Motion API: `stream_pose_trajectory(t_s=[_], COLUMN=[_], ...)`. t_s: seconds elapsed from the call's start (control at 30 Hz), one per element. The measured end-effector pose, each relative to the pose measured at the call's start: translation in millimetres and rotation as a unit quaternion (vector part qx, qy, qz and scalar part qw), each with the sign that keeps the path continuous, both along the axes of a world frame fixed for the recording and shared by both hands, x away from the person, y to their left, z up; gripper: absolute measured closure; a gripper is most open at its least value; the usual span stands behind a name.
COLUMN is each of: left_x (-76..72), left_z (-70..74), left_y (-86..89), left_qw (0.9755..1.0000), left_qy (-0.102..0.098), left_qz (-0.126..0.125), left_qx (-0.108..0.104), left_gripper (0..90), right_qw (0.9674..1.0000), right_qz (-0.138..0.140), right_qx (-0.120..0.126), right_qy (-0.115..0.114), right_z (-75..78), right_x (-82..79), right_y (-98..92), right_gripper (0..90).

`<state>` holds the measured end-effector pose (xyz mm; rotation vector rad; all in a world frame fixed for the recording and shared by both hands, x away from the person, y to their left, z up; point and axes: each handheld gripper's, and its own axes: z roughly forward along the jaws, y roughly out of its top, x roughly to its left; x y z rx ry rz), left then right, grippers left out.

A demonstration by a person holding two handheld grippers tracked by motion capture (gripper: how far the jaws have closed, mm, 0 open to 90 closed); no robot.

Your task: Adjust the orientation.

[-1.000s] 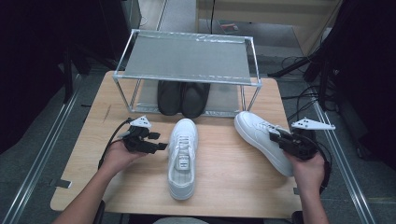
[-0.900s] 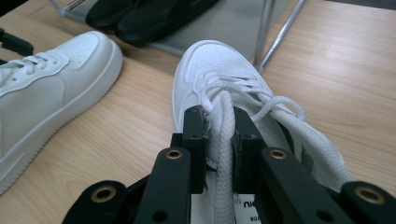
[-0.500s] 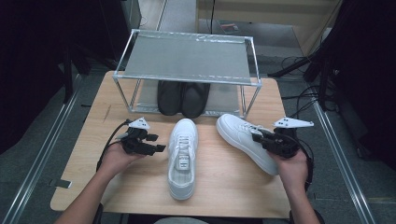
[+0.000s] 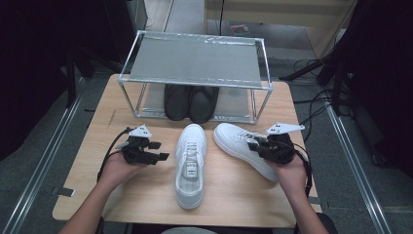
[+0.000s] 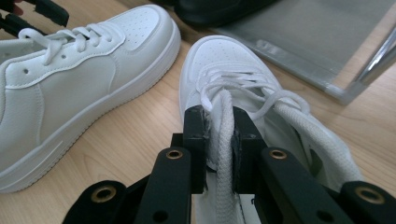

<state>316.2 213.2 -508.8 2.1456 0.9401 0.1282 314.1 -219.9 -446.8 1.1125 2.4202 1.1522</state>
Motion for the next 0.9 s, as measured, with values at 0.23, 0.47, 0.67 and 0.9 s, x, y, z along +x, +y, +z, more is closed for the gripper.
stream_pose_trajectory(t_s=[0.23,0.47,0.67,0.9], left_x=[-0.8,-0.6,-0.5,-0.6], left_z=[-0.6,-0.2,-1.0,-1.2], left_y=[-0.7,-0.5,-1.2,-1.8], left_qw=[1.0000,1.0000,1.0000,1.0000], left_qy=[0.002,-0.002,0.000,0.001], left_qz=[-0.001,-0.001,-0.005,-0.006], left_qx=[0.001,0.001,0.003,0.005], left_gripper=[38.9,39.0,38.9,38.9], right_qw=[0.9997,0.9992,0.9985,0.9981], right_qz=[0.017,0.034,0.049,0.051], right_qx=[0.001,-0.010,-0.006,0.006], right_qy=[0.015,0.020,0.025,0.035], right_z=[-6.0,-10.7,-12.5,-13.3], right_x=[-0.2,-3.0,-5.0,-6.9], right_y=[11.6,25.3,33.7,35.7], right_gripper=[80.4,79.2,79.2,77.6])
